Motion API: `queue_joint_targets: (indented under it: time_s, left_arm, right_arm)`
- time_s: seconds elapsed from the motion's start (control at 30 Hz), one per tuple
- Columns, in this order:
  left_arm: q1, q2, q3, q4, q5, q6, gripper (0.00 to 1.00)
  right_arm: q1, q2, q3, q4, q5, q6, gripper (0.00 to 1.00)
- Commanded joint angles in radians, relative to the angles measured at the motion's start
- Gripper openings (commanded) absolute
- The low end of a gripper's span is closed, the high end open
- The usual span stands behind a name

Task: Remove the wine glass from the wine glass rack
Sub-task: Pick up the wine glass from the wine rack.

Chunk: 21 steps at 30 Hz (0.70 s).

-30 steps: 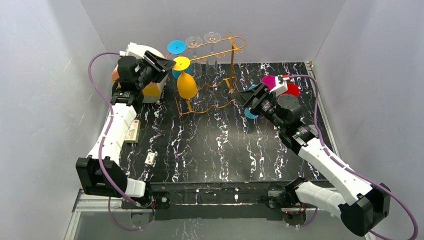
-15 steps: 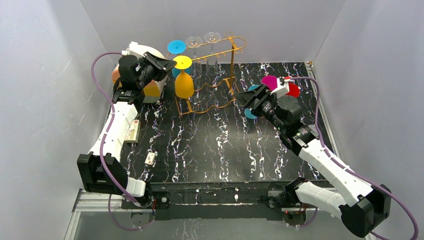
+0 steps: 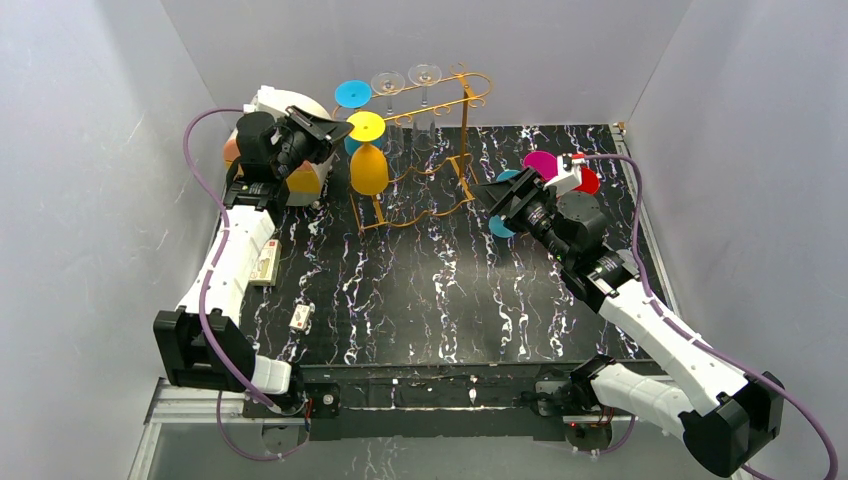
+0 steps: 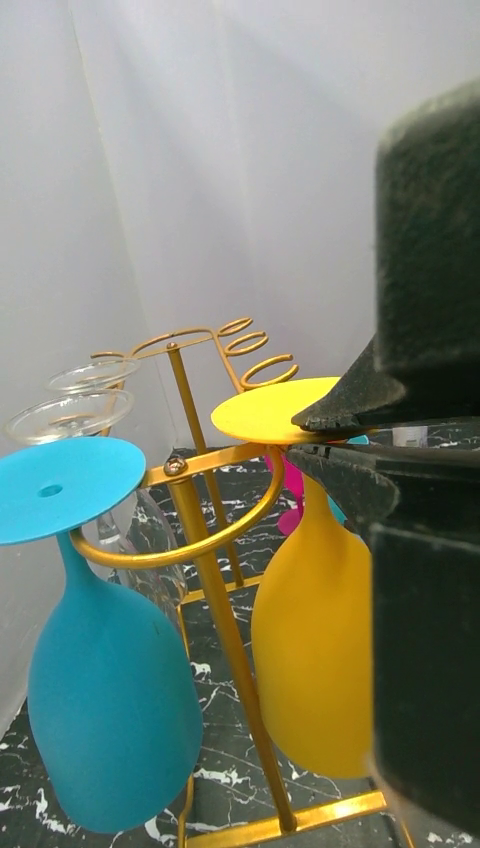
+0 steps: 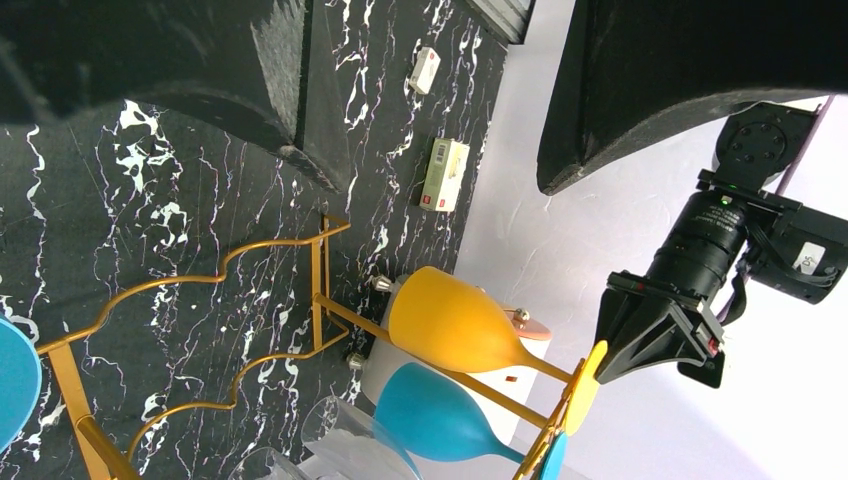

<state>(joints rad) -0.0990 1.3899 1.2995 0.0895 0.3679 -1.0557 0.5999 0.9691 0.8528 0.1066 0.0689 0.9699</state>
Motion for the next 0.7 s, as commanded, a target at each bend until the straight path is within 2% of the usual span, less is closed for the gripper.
queue_joint_targets:
  time_s: [0.0, 0.67]
  left_arm:
    - [0.007, -0.060, -0.029, 0.064, 0.013, -0.030, 0.00]
    - [0.007, -0.083, -0.116, 0.245, 0.093, -0.210, 0.00]
  right_arm:
    - [-0.001, -0.021, -0.008, 0.021, 0.020, -0.002, 0.76]
    - [-0.002, -0.016, -0.004, 0.015, 0.020, 0.000, 0.77]
